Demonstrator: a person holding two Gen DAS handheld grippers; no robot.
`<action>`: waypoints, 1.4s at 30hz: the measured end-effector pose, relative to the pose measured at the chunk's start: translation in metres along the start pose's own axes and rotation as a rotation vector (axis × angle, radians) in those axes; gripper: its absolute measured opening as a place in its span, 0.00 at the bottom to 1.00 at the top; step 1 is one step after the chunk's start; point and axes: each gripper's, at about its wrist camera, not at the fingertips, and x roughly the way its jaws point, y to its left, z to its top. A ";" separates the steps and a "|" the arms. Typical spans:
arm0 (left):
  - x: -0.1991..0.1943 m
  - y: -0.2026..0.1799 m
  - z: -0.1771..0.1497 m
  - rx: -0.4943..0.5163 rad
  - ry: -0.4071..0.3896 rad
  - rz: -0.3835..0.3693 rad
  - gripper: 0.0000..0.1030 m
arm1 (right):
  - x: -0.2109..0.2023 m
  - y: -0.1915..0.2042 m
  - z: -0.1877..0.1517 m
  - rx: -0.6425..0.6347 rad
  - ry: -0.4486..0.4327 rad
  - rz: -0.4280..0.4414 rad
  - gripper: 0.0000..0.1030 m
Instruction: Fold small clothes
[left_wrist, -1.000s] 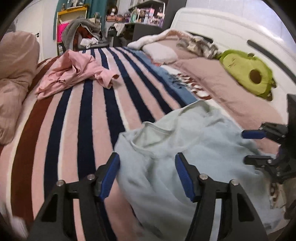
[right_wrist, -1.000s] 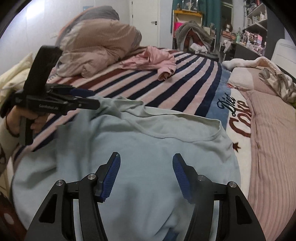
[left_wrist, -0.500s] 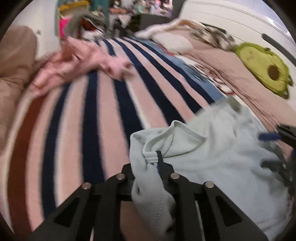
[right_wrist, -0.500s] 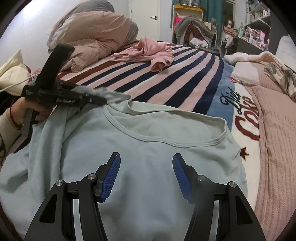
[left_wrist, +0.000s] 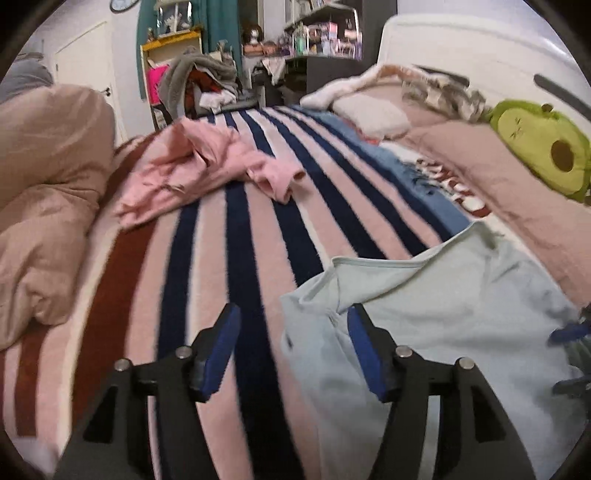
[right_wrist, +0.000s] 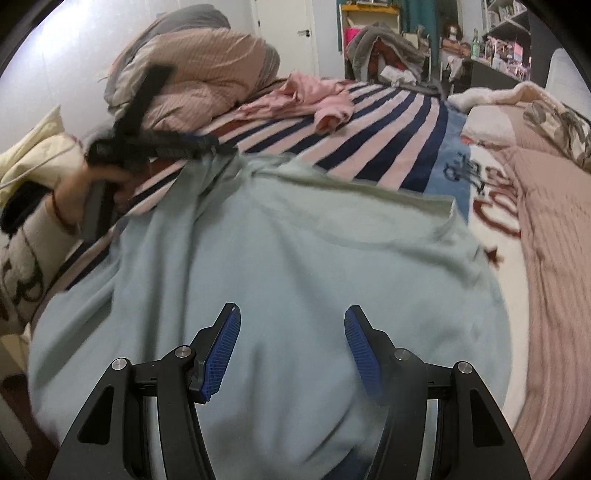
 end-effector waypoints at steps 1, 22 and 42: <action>-0.016 -0.001 -0.005 -0.007 -0.010 -0.017 0.59 | -0.002 0.005 -0.008 -0.004 0.014 0.011 0.52; -0.187 -0.060 -0.144 -0.107 -0.049 -0.163 0.63 | -0.045 0.069 -0.092 0.168 -0.010 0.266 0.25; -0.227 -0.052 -0.159 -0.128 -0.093 -0.171 0.64 | -0.047 0.115 -0.097 0.121 0.059 0.137 0.42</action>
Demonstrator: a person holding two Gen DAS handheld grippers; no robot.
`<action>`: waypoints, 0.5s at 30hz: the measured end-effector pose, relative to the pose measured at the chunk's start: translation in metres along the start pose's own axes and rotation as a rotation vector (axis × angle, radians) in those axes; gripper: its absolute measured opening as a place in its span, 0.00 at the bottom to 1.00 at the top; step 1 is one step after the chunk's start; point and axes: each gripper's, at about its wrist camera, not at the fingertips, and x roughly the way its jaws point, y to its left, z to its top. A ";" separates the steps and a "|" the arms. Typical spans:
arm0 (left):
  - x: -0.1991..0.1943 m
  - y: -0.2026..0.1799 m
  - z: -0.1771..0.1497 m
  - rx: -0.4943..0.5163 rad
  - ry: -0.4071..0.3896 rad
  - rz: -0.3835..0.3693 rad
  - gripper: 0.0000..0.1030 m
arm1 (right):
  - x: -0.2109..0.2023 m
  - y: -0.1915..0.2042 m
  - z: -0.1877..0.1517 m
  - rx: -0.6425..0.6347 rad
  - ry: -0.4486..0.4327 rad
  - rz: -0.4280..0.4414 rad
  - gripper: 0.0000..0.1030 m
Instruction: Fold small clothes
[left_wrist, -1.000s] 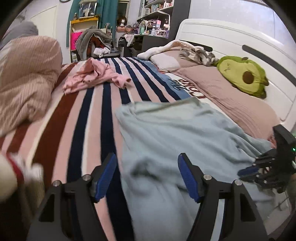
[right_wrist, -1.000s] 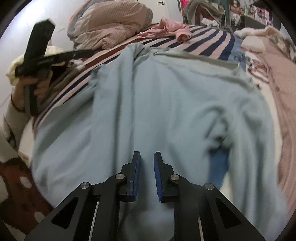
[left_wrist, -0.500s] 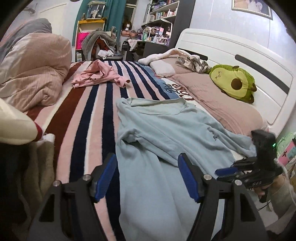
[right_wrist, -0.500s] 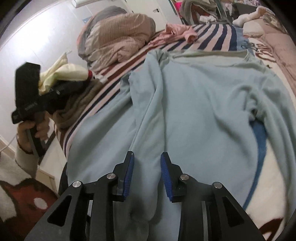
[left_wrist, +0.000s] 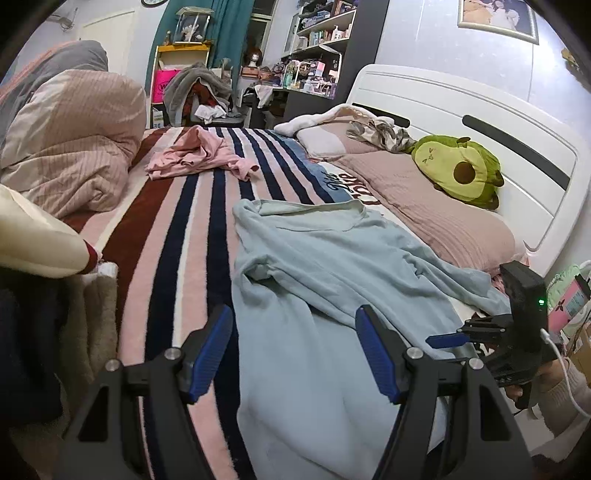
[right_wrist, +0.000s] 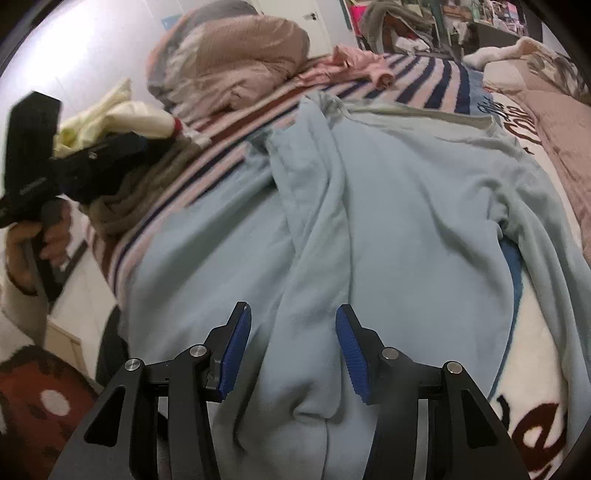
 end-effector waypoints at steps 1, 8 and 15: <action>0.001 -0.001 -0.001 -0.002 0.002 -0.001 0.64 | 0.002 -0.004 -0.001 0.022 0.007 -0.015 0.38; 0.003 -0.004 -0.010 -0.009 0.021 -0.014 0.64 | -0.010 -0.019 -0.005 0.108 -0.020 0.005 0.04; 0.001 -0.009 -0.010 0.000 0.025 -0.014 0.64 | -0.033 -0.035 -0.004 0.156 -0.089 -0.026 0.03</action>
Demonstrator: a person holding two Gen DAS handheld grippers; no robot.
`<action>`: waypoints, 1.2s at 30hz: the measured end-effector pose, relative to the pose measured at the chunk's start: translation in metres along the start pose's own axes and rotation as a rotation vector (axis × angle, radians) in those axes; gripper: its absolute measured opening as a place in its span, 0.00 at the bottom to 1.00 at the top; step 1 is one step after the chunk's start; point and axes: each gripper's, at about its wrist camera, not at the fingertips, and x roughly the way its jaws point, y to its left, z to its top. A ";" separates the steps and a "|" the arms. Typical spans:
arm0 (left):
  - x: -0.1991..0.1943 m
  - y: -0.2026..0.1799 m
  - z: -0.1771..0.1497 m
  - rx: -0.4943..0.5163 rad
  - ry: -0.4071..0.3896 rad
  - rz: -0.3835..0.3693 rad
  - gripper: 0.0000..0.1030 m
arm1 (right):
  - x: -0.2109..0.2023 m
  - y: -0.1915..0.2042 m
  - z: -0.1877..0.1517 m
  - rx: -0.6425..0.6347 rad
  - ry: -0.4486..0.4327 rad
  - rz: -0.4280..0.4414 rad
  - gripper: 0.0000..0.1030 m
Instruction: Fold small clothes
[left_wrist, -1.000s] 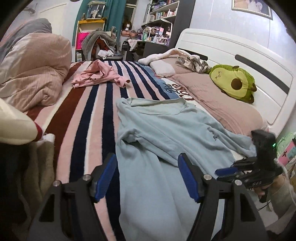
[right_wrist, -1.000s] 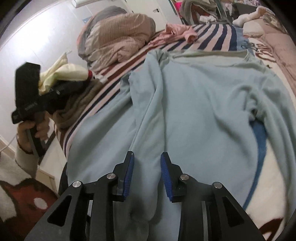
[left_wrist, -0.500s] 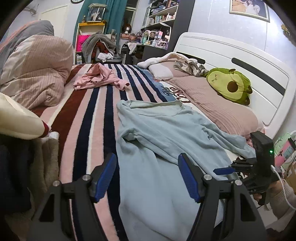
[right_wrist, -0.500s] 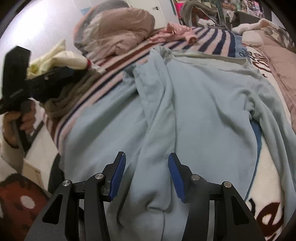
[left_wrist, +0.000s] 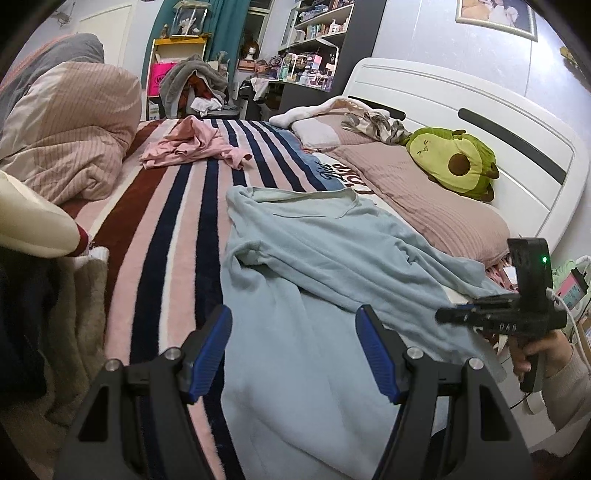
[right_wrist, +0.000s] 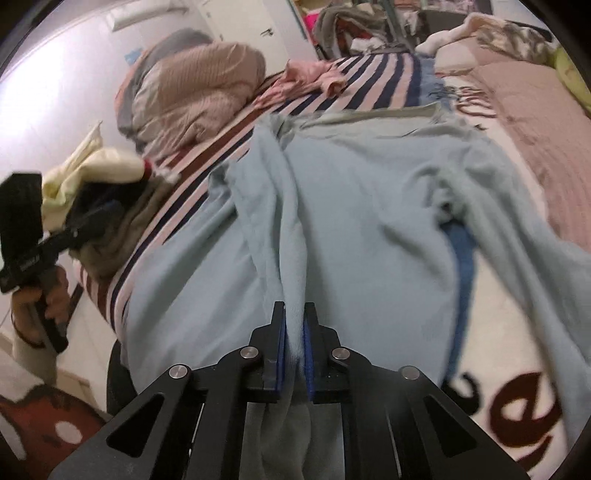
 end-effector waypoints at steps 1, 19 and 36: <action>0.000 0.001 -0.001 -0.001 0.000 -0.003 0.64 | -0.004 -0.004 0.002 0.002 -0.010 -0.018 0.03; 0.005 -0.012 0.004 0.033 0.015 -0.010 0.64 | -0.003 -0.022 0.008 0.039 0.082 0.075 0.16; 0.003 -0.009 0.001 0.033 0.017 0.012 0.64 | 0.001 -0.024 0.029 0.007 0.048 0.012 0.01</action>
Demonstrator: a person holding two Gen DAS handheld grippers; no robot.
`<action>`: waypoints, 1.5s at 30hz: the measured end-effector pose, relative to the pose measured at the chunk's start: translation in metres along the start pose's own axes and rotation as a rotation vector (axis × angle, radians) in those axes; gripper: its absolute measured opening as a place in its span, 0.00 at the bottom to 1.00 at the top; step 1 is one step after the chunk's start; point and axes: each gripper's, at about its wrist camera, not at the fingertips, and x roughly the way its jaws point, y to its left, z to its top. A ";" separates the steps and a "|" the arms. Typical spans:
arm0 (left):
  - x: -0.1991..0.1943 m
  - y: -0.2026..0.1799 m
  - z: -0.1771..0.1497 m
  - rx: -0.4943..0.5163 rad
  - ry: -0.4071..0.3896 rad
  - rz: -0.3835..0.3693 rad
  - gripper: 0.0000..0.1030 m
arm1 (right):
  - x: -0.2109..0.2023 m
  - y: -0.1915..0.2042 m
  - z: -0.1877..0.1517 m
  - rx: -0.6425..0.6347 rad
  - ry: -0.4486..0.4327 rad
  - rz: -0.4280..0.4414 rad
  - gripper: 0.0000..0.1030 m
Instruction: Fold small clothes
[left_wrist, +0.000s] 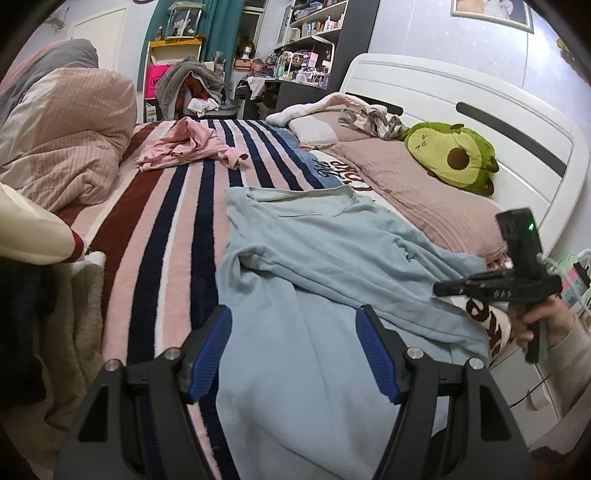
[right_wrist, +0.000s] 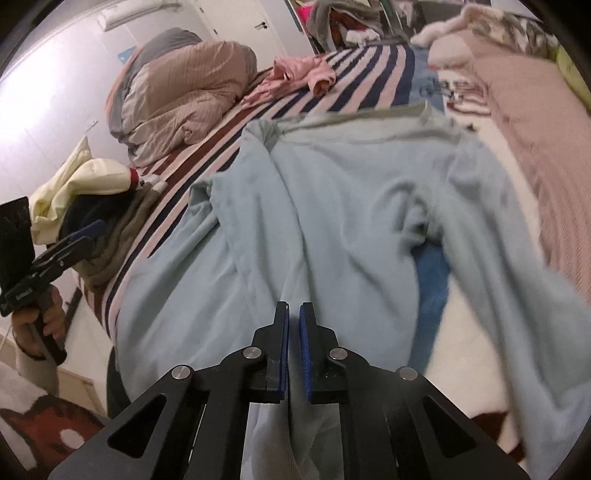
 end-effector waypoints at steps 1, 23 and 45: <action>0.002 -0.001 0.000 0.010 0.008 -0.002 0.64 | -0.003 -0.001 0.001 -0.003 -0.002 -0.010 0.01; 0.150 -0.077 -0.012 -0.105 0.270 -0.391 0.57 | 0.001 -0.024 -0.021 0.015 0.037 0.203 0.02; 0.169 -0.066 0.000 -0.261 0.223 -0.389 0.06 | -0.015 -0.014 -0.019 -0.008 -0.003 0.208 0.02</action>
